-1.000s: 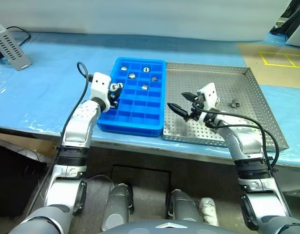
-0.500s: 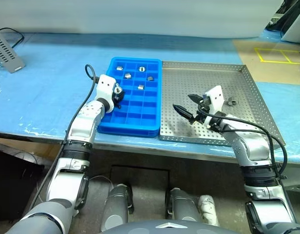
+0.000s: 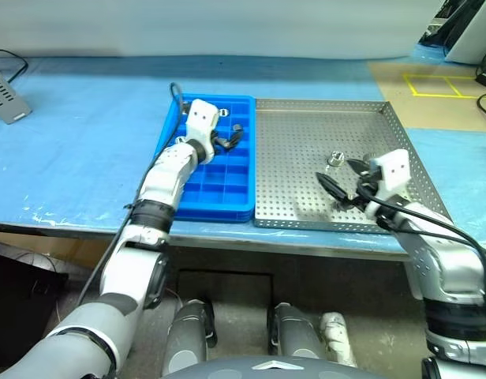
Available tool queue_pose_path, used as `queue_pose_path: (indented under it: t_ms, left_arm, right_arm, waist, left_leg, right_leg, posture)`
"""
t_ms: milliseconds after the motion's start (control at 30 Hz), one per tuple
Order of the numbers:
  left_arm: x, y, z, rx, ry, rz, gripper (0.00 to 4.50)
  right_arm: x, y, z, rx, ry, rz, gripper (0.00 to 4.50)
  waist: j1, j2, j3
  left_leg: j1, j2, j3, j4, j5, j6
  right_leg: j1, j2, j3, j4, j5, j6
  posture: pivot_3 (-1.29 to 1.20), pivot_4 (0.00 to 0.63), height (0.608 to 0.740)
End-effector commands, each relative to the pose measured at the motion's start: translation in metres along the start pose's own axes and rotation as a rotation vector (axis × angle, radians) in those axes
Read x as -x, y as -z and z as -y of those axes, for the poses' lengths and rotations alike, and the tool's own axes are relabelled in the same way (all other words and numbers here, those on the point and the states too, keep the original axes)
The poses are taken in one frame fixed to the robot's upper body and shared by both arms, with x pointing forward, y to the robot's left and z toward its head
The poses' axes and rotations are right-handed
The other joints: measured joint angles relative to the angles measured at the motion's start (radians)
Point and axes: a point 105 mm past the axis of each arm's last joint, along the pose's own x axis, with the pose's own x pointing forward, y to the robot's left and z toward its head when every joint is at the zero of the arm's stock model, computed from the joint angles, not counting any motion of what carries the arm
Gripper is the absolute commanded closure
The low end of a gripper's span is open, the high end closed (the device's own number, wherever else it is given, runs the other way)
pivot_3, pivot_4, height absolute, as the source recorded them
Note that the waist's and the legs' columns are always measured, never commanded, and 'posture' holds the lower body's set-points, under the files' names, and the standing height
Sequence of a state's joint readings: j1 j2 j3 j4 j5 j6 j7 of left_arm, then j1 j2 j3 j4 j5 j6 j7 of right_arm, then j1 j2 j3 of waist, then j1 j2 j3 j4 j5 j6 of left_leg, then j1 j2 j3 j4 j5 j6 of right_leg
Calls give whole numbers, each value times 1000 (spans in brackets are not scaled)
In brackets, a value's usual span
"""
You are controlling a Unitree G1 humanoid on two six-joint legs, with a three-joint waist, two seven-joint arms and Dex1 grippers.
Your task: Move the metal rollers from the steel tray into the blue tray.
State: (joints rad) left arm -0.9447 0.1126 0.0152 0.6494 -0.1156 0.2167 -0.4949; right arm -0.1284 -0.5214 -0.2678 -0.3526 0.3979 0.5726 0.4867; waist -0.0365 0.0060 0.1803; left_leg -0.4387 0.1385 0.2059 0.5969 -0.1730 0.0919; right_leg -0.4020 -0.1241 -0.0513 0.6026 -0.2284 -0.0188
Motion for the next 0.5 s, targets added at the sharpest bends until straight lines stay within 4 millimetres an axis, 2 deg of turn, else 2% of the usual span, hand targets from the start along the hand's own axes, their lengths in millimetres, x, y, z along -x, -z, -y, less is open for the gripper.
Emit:
queue_pose_path:
  t_ms: [33, 233, 400, 500]
  left_arm:
    - [-18, -16, 24, -14, 114, 57, 398]
    - [-41, -16, 52, -24, 193, 24, 398]
    - [-52, -16, 63, -42, 177, 6, 398]
    - [-55, -12, 64, -61, 146, -21, 398]
  right_arm:
    - [24, -21, 8, 37, 82, 60, 0]
    - [66, -22, 18, 42, 244, 46, 0]
    - [93, -19, 17, 43, 343, 24, 0]
    - [103, -19, 16, 43, 375, 17, 0]
  waist:
    - [-24, 0, 0]
    - [-117, 0, 0]
    - [-221, 1, 0]
    - [-285, 1, 0]
  left_leg:
    - [0, 0, 0, 0, 0, 0]
    - [-2, -1, 1, 0, -3, 4]
    - [-7, -2, 0, 0, -7, 10]
    - [-11, -3, 0, 1, -9, 14]
  right_leg:
    - [0, 0, 0, 0, 0, 0]
    - [0, 0, 0, -6, 0, 0]
    - [2, 0, -4, -18, 1, 2]
    - [2, -1, -6, -24, 2, 4]
  posture:
    - [-712, 150, 740]
    - [-862, 150, 740]
    - [-951, 150, 740]
    - [-984, 150, 740]
